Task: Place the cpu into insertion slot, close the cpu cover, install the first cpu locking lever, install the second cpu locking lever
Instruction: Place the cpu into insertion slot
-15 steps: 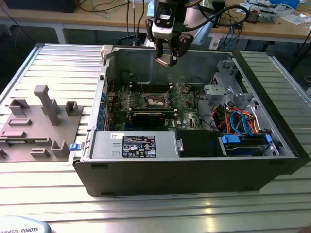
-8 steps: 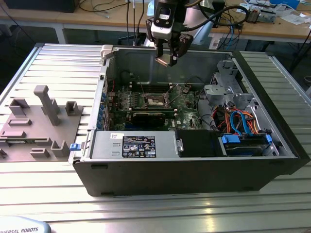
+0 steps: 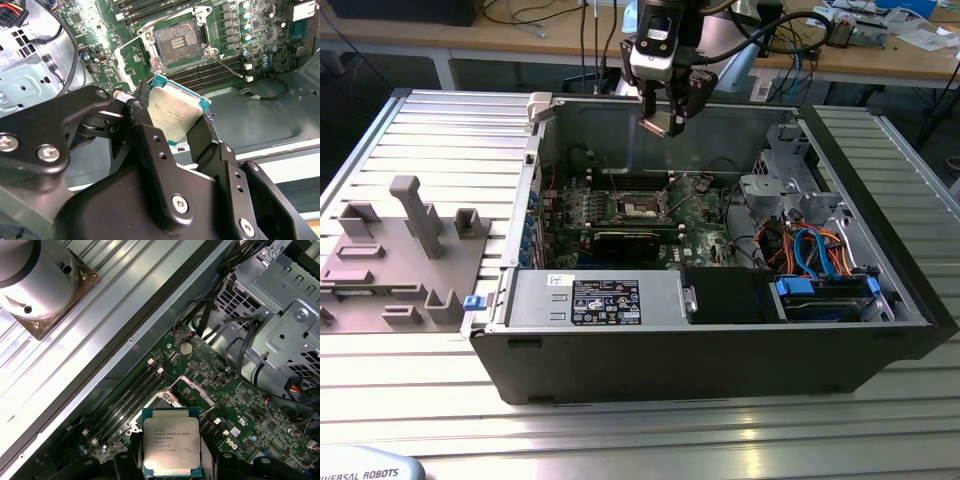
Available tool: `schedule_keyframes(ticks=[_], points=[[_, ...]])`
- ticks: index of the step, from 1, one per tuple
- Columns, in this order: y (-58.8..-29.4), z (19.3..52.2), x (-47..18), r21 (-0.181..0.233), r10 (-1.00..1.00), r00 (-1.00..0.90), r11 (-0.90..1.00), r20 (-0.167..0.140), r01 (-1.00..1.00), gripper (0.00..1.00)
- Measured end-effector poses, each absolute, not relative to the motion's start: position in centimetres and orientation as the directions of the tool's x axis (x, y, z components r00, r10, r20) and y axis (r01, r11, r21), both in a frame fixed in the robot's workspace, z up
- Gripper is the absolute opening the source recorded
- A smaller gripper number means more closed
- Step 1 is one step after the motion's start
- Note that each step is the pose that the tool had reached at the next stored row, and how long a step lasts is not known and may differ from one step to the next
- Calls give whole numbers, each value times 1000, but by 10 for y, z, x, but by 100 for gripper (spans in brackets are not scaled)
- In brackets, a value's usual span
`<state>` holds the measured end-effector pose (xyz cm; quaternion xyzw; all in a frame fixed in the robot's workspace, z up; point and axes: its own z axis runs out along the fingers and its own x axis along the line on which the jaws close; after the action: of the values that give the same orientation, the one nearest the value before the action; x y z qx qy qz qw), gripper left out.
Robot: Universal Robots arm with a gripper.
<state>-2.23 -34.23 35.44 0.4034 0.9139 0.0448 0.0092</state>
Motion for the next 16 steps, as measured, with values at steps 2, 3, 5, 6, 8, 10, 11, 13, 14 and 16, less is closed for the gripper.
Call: schedule_keyframes(ticks=[2,3,5,6,8,10,11,13,14,16], points=[[-342,354,-22,89,740,-673,669,19,738,54],[-342,354,-22,89,740,-672,668,19,739,54],[-342,354,-22,89,742,-670,666,19,740,54],[-342,354,-22,89,743,-669,666,19,741,54],[-342,354,-22,89,744,-668,664,19,742,54],[-342,354,-22,89,745,-667,663,19,743,54],[-342,354,-22,89,746,-666,662,19,744,54],[-342,354,-22,89,747,-665,661,19,745,54],[-342,354,-22,89,748,-663,660,19,746,54],[-342,354,-22,89,749,-662,658,19,748,54]])
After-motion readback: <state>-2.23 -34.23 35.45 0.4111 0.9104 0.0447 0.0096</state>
